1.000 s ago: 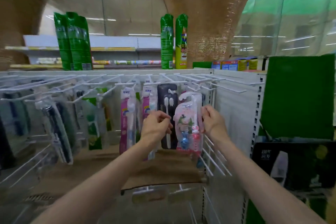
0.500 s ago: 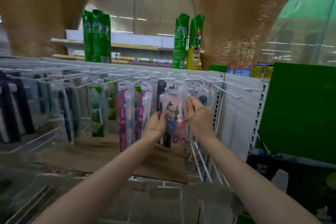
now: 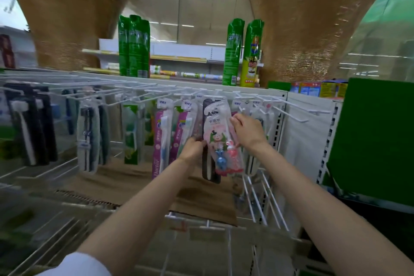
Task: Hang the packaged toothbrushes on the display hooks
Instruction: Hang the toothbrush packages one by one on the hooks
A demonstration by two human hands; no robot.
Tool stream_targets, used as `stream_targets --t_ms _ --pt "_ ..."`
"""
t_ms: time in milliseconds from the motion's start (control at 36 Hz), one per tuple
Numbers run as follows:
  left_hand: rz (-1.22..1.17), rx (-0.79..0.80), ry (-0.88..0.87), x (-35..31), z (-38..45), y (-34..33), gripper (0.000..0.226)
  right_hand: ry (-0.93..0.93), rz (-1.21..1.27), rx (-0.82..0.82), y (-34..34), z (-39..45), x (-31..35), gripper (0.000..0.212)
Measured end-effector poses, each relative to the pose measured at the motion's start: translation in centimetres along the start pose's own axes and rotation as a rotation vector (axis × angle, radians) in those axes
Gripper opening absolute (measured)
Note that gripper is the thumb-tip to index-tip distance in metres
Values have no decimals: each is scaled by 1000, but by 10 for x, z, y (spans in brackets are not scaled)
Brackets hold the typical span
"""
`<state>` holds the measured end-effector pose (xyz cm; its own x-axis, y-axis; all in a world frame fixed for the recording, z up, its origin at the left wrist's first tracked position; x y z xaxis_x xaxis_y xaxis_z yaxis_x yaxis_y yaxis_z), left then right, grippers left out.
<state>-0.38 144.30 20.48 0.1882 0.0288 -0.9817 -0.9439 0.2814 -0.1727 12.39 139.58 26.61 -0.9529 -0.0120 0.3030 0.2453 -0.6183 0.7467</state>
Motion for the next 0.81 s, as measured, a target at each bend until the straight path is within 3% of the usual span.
stream_targets --t_ms 194,250,389,722,806 --pt "61 -69 -133 4 4 2 20 45 48 -17 4 -6 0 33" --pt "225 -119 -231 1 4 4 12 20 96 -17 2 -6 -4 33" --pt "660 -279 -448 -11 -2 12 19 -4 135 -33 -1 -6 -6 33" --pt "790 -260 -742 -17 -14 39 13 22 142 -64 -14 -11 -9 28" --pt "894 -243 -686 -2 -19 50 11 8 163 -46 -19 -11 -8 31"
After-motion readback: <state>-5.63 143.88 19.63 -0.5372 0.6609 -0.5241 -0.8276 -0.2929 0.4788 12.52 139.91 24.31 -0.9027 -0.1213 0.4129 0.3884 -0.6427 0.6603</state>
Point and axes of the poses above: each hand's wrist, its own z-axis towards the middle knuckle, its own y-axis out of the back of the hand, x = y × z, the point moved 2 cm from there along z, towards the middle knuckle, and after that the axes turned 9 degrees about -z, right-handed, at the moved point
